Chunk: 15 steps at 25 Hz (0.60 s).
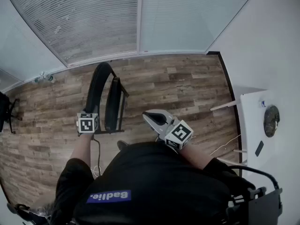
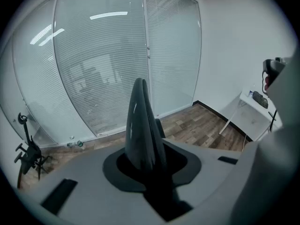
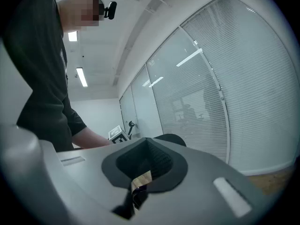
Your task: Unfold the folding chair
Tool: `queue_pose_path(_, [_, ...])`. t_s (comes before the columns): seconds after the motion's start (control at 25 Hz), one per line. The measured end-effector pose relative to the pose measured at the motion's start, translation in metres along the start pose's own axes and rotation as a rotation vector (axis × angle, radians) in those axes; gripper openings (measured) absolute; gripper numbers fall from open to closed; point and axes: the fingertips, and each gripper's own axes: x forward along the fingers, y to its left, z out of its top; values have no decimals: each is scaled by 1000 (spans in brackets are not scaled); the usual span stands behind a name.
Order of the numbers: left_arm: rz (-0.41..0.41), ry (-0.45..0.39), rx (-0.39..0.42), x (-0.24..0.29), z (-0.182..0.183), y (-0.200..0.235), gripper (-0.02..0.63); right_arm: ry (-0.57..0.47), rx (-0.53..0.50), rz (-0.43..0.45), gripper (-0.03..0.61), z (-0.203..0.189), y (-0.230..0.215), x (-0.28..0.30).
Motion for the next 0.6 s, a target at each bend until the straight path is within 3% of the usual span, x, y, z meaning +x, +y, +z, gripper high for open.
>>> queue_pose_path(0.6, [-2, -4, 8, 1, -1, 3, 89, -27, 29, 11, 2, -3, -2, 5])
